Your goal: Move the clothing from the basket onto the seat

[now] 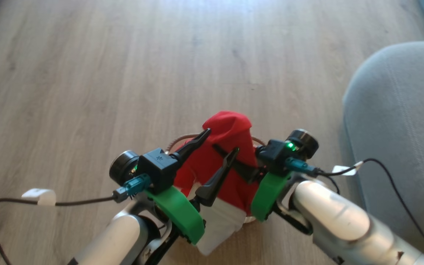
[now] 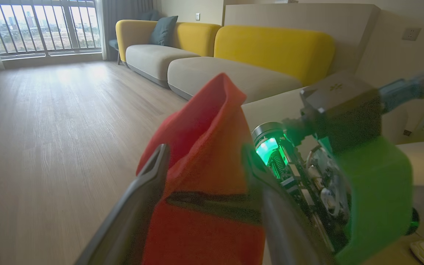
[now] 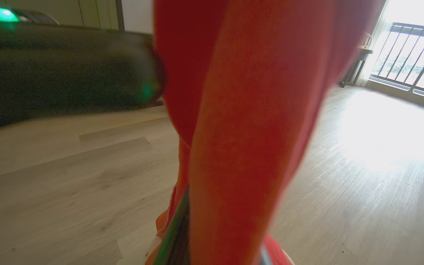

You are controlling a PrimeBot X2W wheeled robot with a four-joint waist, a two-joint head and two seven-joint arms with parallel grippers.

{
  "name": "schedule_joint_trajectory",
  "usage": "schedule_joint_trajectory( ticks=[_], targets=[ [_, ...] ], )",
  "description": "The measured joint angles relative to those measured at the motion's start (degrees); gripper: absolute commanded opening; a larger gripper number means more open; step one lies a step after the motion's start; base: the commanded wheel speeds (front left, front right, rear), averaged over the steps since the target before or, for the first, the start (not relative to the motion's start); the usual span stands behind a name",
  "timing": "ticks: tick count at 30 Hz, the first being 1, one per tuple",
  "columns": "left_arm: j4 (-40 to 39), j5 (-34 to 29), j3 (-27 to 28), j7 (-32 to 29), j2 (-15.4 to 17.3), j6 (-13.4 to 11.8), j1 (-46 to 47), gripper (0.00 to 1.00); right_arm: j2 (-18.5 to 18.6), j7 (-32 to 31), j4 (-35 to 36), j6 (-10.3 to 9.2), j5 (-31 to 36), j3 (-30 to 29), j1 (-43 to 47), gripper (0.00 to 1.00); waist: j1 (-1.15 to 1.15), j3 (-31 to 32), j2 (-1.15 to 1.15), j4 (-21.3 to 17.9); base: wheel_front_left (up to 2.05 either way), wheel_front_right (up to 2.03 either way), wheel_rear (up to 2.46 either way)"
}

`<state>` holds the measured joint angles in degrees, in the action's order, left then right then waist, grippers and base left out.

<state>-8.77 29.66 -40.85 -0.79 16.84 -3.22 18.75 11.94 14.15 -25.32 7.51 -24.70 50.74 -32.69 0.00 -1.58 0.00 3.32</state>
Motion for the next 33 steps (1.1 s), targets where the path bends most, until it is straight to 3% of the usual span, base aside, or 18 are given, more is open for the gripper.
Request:
schedule_joint_trajectory(
  ticks=[20, 29, 33],
  targets=[
    [2.41, -1.52, -3.42, 3.74, -1.38, -0.98, -1.55, 1.00, 9.43, -4.72, 16.07, -0.01, 3.97, -19.14, 5.66, 0.00, 0.00, -3.96, 0.00, -20.72, 0.00, 0.00, 0.00],
    [2.61, -2.63, -3.75, 3.79, -1.51, -0.89, -0.86, 1.00, 9.59, -6.93, 20.93, -0.01, 4.13, -26.79, 8.86, 0.00, 0.01, -8.16, 0.00, -22.67, 0.00, 0.00, 0.00],
    [2.75, -3.52, -3.74, 3.24, -1.51, -0.20, 1.83, 1.00, 7.69, -7.19, 21.49, -0.01, 2.77, -31.98, 8.60, 0.00, 0.01, -11.79, 0.00, -22.07, 0.00, 0.00, 0.00]
  ],
)
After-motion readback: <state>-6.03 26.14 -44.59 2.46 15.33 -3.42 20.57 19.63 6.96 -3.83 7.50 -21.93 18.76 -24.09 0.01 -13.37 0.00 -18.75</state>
